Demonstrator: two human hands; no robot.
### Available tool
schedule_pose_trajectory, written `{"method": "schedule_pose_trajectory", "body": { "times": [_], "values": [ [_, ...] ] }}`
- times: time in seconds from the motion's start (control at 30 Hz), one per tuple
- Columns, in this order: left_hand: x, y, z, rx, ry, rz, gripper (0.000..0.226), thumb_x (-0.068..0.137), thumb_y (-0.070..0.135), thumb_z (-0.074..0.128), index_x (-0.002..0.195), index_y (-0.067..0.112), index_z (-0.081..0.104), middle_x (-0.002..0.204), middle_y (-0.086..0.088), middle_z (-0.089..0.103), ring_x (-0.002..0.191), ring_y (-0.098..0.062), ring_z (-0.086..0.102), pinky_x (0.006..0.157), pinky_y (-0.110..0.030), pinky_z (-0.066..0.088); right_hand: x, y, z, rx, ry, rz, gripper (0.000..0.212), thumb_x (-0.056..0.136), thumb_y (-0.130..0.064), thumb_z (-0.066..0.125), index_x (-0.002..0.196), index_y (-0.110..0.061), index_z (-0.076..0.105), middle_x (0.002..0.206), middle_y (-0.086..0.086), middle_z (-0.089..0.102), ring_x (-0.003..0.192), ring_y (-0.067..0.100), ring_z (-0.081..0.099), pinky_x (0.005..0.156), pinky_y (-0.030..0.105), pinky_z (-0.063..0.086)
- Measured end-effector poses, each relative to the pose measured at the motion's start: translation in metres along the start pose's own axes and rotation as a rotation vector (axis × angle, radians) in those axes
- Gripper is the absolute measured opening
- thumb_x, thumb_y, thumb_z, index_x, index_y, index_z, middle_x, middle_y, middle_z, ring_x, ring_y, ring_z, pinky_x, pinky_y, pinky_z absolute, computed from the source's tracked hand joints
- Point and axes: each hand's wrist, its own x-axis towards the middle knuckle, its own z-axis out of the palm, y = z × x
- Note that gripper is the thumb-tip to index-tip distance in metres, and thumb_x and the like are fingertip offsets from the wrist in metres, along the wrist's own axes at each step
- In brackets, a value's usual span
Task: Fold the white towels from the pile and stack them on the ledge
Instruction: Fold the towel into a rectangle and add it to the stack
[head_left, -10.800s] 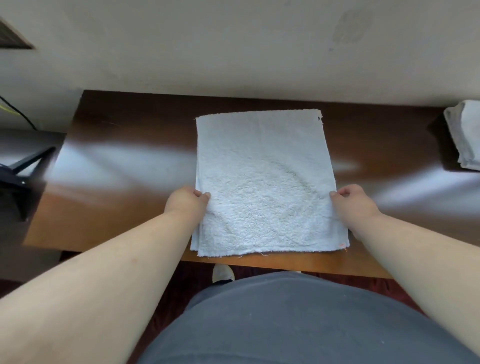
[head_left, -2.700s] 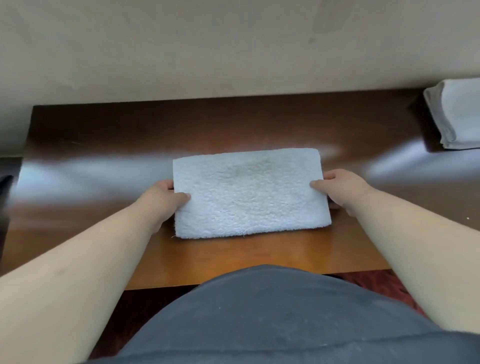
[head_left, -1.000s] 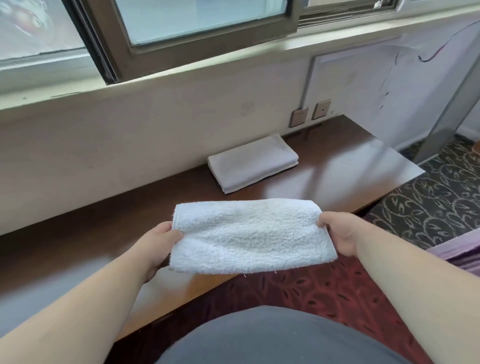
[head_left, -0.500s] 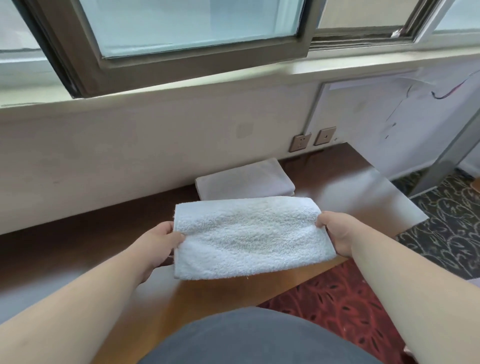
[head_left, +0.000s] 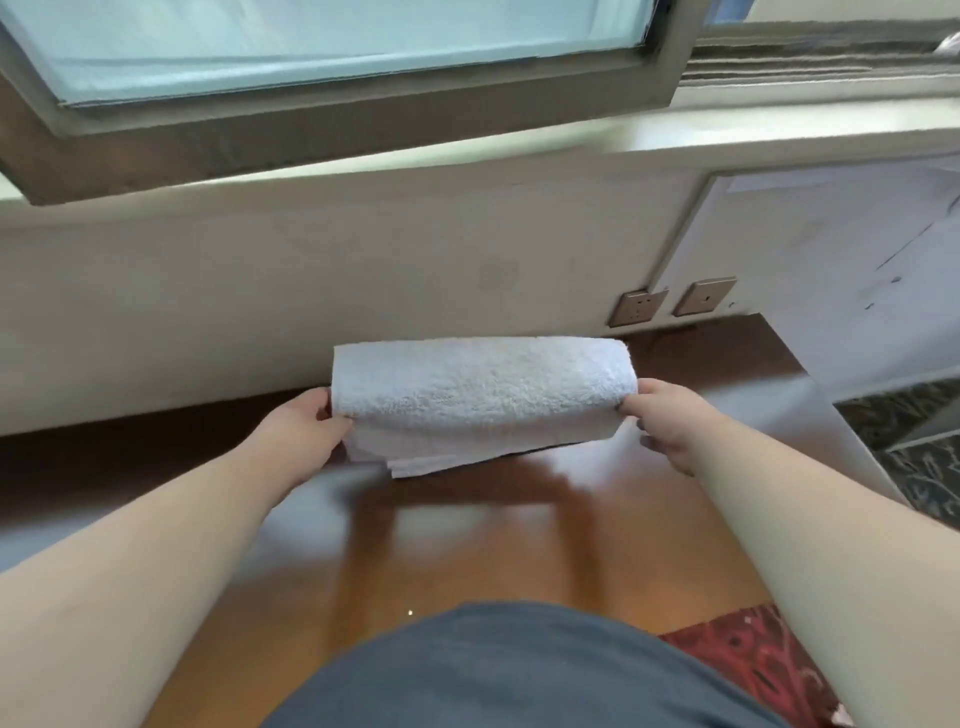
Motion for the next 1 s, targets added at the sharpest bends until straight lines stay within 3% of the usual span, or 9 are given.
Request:
{"method": "schedule_pose_trajectory", "body": {
  "times": [0.13, 0.27, 0.37, 0.47, 0.6, 0.73, 0.83, 0.93, 1.0],
  "values": [
    [0.011, 0.014, 0.009, -0.014, 0.077, 0.009, 0.017, 0.089, 0.029, 0.051, 0.083, 0.042, 0.06, 0.062, 0.007, 0.064, 0.046, -0.013, 0.047, 0.043, -0.023, 0.04, 0.033, -0.023, -0.02, -0.101, -0.109, -0.145, 0.024, 0.088, -0.011, 0.051, 0.084, -0.023, 0.071, 0.061, -0.004, 0.058, 0.051, 0.016, 0.041, 0.054, 0.027, 0.039],
    [0.016, 0.02, 0.021, -0.17, 0.054, -0.053, 0.026, 0.093, 0.025, 0.047, 0.081, 0.041, 0.063, 0.061, 0.003, 0.065, 0.041, -0.012, 0.043, 0.042, -0.025, 0.042, 0.05, -0.032, -0.029, -0.005, -0.2, -0.138, 0.026, 0.09, -0.011, 0.046, 0.1, -0.018, 0.069, 0.081, 0.007, 0.074, 0.049, 0.019, 0.053, 0.05, 0.027, 0.048],
    [0.017, 0.024, 0.032, -0.373, 0.033, -0.115, 0.025, 0.098, 0.015, 0.045, 0.105, 0.03, 0.064, 0.082, 0.001, 0.075, 0.053, -0.01, 0.06, 0.055, -0.028, 0.052, 0.06, -0.029, -0.031, 0.16, -0.285, -0.144, 0.039, 0.077, -0.026, 0.053, 0.11, -0.017, 0.071, 0.104, 0.008, 0.076, 0.082, 0.023, 0.073, 0.062, 0.03, 0.055],
    [0.017, 0.025, 0.035, -0.575, -0.018, -0.122, 0.026, 0.098, 0.01, 0.043, 0.111, 0.016, 0.065, 0.1, -0.004, 0.076, 0.087, -0.018, 0.074, 0.072, -0.033, 0.054, 0.076, -0.017, -0.033, 0.419, -0.251, -0.152, 0.043, 0.079, -0.024, 0.05, 0.112, -0.011, 0.075, 0.113, 0.015, 0.073, 0.106, 0.033, 0.07, 0.081, 0.041, 0.059],
    [0.018, 0.013, 0.034, -0.597, -0.087, -0.167, 0.038, 0.096, 0.032, 0.045, 0.094, 0.01, 0.077, 0.104, -0.009, 0.075, 0.091, -0.018, 0.072, 0.084, -0.032, 0.049, 0.085, -0.001, -0.035, 0.396, -0.173, -0.177, 0.039, 0.083, -0.03, 0.047, 0.108, -0.027, 0.077, 0.112, 0.006, 0.075, 0.105, 0.023, 0.071, 0.093, 0.042, 0.054],
    [0.024, -0.001, 0.035, -0.36, -0.059, -0.28, 0.037, 0.095, 0.055, 0.051, 0.085, 0.033, 0.079, 0.091, 0.01, 0.076, 0.089, -0.008, 0.069, 0.084, -0.026, 0.045, 0.083, 0.011, -0.032, 0.405, -0.174, -0.074, 0.041, 0.087, -0.035, 0.053, 0.107, -0.007, 0.076, 0.109, 0.015, 0.074, 0.1, 0.026, 0.073, 0.084, 0.036, 0.057],
    [0.032, -0.015, 0.04, -0.345, -0.053, -0.177, 0.01, 0.087, 0.043, 0.07, 0.094, 0.038, 0.076, 0.103, 0.01, 0.074, 0.097, -0.01, 0.07, 0.093, -0.033, 0.051, 0.076, 0.013, -0.027, 0.318, -0.176, -0.054, 0.041, 0.096, -0.04, 0.053, 0.088, -0.009, 0.08, 0.099, 0.01, 0.077, 0.092, 0.023, 0.074, 0.076, 0.033, 0.055],
    [0.037, -0.014, 0.044, -0.399, -0.078, -0.108, 0.021, 0.091, 0.017, 0.069, 0.099, 0.036, 0.071, 0.11, 0.0, 0.073, 0.092, -0.008, 0.072, 0.079, -0.024, 0.056, 0.076, 0.011, -0.02, 0.284, -0.187, -0.12, 0.016, 0.096, -0.023, 0.065, 0.097, -0.013, 0.078, 0.106, 0.007, 0.076, 0.097, 0.02, 0.072, 0.076, 0.029, 0.055],
    [0.042, -0.011, 0.047, -0.407, -0.066, -0.088, 0.03, 0.091, 0.017, 0.066, 0.099, 0.046, 0.071, 0.111, 0.002, 0.072, 0.096, -0.009, 0.071, 0.083, -0.028, 0.056, 0.08, 0.009, -0.014, 0.214, -0.152, -0.15, 0.013, 0.091, -0.019, 0.069, 0.099, -0.023, 0.078, 0.11, 0.002, 0.075, 0.096, 0.013, 0.072, 0.073, 0.025, 0.055]
  ]
}}
